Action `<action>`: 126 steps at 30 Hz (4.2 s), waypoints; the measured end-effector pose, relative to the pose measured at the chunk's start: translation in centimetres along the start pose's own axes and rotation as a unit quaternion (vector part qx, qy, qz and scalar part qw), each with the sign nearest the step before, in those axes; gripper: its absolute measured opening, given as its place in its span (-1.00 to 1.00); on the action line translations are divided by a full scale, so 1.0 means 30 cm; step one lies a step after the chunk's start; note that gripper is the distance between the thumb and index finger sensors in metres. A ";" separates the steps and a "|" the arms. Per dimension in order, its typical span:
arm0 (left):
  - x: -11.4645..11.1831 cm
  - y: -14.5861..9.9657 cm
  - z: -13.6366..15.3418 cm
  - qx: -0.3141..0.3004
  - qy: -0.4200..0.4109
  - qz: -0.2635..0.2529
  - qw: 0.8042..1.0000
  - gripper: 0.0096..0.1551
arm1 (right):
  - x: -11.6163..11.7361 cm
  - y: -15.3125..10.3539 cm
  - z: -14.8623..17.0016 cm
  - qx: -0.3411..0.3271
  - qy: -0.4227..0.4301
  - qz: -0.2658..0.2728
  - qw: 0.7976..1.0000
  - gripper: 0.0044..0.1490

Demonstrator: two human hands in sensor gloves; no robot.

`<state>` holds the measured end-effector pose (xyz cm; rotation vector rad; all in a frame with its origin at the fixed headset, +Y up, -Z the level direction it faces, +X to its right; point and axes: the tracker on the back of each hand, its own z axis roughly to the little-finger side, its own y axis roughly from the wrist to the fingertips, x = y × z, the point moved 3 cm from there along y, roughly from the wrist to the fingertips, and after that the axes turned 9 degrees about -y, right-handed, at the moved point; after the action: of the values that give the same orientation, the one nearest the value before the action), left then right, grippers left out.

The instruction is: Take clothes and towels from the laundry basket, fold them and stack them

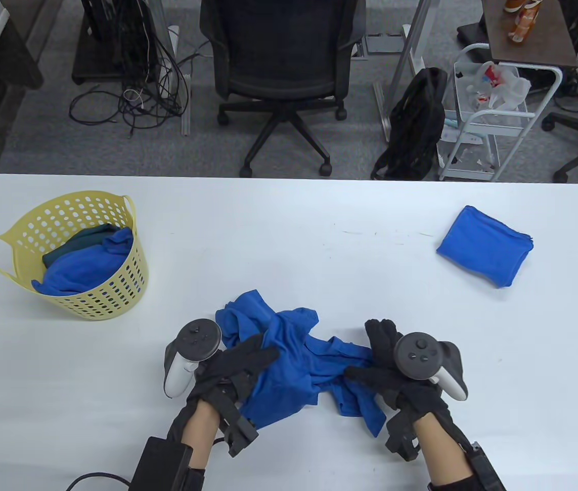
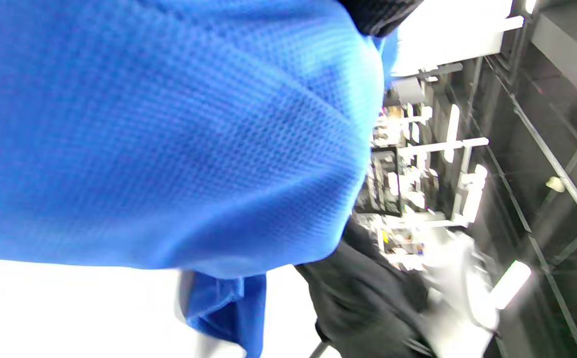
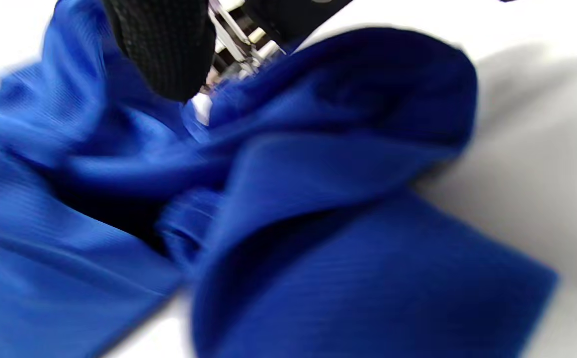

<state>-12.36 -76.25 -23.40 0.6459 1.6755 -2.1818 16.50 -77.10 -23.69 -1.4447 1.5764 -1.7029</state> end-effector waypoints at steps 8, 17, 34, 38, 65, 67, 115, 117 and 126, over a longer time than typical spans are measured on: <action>0.090 -0.039 -0.016 0.062 0.143 -0.102 0.982 -0.19 | -0.051 -0.009 -0.009 -0.072 0.099 0.111 0.986 -0.51; -0.034 -0.114 -0.219 0.016 0.438 -0.274 0.856 -0.39 | -0.113 -0.068 -0.016 -0.058 0.144 0.149 0.977 -0.50; 0.097 -0.089 -0.067 0.183 0.377 -0.098 0.903 -0.55 | -0.159 -0.090 0.068 0.038 0.036 0.136 0.989 -0.39; 0.169 -0.113 -0.029 0.245 0.402 -0.136 0.871 -0.45 | -0.136 -0.070 0.116 0.084 -0.033 0.102 0.991 -0.25; 0.288 -0.182 -0.067 0.073 0.212 -0.161 0.961 -0.54 | -0.189 -0.106 0.206 0.178 -0.020 0.104 0.978 -0.50; 0.298 -0.188 -0.044 0.057 0.149 -0.122 0.980 -0.62 | -0.204 -0.117 0.227 0.184 -0.001 0.116 0.976 -0.50; 0.323 -0.358 -0.259 -0.005 0.214 -0.330 0.919 -0.57 | -0.369 -0.230 0.175 -0.021 0.274 0.169 0.947 -0.48; 0.329 -0.331 -0.264 -0.028 0.057 -0.226 0.972 -0.58 | -0.372 -0.191 0.194 -0.089 0.432 0.091 0.893 -0.47; 0.431 0.112 -0.533 0.008 0.362 -0.459 0.811 -0.58 | -0.664 0.068 0.127 0.120 0.107 0.327 0.931 -0.48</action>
<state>-19.09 -61.41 -36.39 0.8599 2.8301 -2.7585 26.70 -62.91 -34.20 -0.5273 1.6370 -1.5885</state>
